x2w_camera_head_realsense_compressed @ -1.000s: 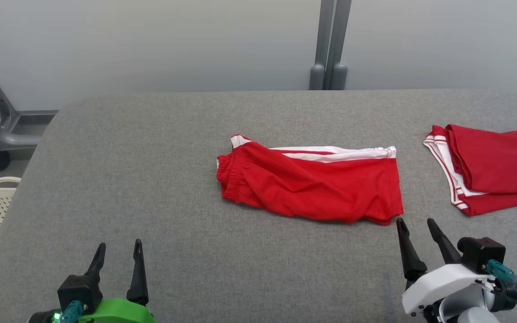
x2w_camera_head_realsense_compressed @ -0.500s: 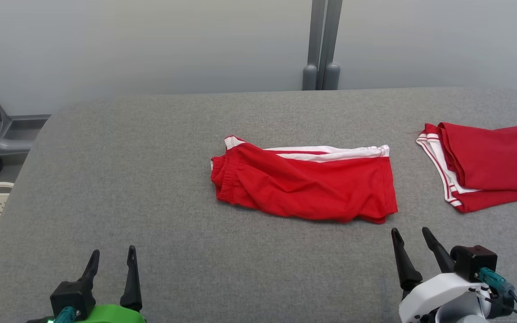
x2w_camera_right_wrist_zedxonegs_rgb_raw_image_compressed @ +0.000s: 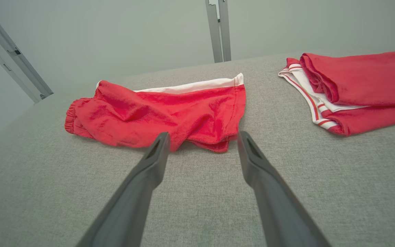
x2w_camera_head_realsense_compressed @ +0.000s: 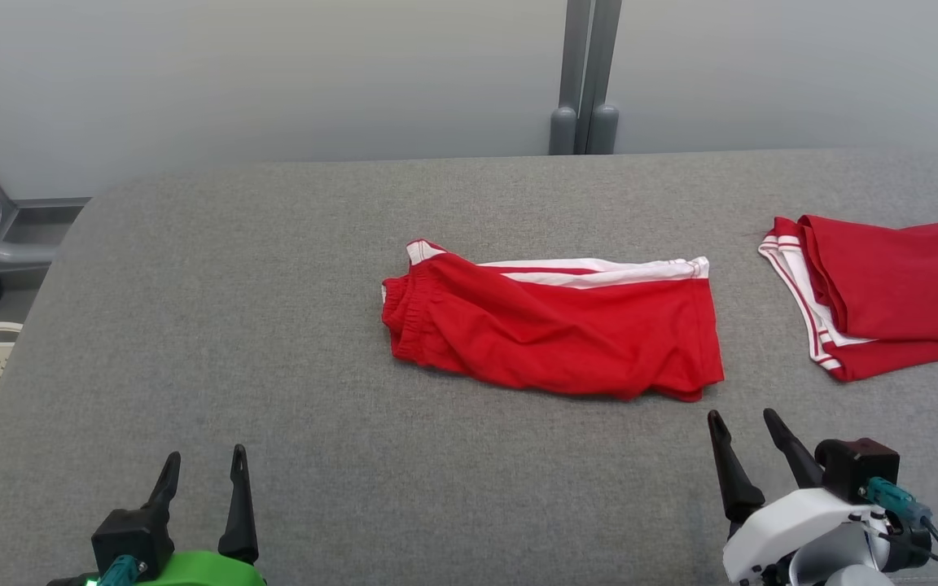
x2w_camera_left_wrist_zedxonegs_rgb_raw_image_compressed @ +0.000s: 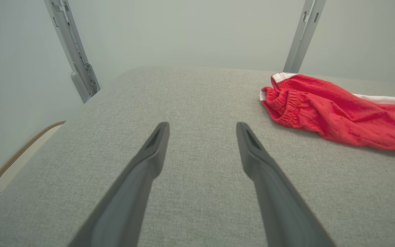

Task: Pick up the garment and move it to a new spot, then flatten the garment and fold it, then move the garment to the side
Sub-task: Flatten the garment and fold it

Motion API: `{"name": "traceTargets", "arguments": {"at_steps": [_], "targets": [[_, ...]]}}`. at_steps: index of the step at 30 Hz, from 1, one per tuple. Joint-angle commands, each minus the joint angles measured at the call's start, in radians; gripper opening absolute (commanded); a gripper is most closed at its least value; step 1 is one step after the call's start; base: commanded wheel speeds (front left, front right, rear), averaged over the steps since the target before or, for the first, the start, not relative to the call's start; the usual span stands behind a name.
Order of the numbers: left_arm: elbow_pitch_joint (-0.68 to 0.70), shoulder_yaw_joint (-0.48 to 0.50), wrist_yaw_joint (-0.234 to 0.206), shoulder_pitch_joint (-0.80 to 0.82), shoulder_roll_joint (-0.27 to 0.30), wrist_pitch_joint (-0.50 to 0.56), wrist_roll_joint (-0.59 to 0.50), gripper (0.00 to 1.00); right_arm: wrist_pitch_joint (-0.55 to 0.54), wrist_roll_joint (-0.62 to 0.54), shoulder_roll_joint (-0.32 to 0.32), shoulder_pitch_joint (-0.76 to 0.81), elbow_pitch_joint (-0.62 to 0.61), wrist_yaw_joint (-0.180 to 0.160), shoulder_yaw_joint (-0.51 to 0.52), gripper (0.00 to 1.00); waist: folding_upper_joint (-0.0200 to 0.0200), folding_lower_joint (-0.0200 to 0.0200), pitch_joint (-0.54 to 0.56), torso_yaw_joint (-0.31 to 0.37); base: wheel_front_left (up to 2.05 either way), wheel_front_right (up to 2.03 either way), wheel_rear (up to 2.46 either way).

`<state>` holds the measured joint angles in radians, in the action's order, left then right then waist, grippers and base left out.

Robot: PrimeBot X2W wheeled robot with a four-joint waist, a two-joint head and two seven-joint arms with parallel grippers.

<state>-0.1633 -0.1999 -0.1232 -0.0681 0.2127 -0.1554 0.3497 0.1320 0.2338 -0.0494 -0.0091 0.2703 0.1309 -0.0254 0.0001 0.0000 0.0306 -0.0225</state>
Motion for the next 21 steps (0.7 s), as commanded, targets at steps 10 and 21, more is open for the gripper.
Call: {"name": "traceTargets", "arguments": {"at_steps": [10, 21], "targets": [[0.015, -0.015, -0.001, 0.013, 0.012, 0.003, 0.000, 1.00, -0.210, -0.030, -0.002, -0.157, 0.009, -0.001, 0.087, 1.00, -0.0001, 0.0000, -0.039, -0.003, 0.00, 0.00, 0.00], [0.013, -0.056, 0.025, 0.109, 0.006, 0.008, -0.019, 1.00, -0.425, -0.129, -0.003, -0.414, 0.124, -0.001, 0.260, 1.00, -0.0001, 0.0000, -0.177, -0.058, 0.00, 0.00, 0.00]]}}
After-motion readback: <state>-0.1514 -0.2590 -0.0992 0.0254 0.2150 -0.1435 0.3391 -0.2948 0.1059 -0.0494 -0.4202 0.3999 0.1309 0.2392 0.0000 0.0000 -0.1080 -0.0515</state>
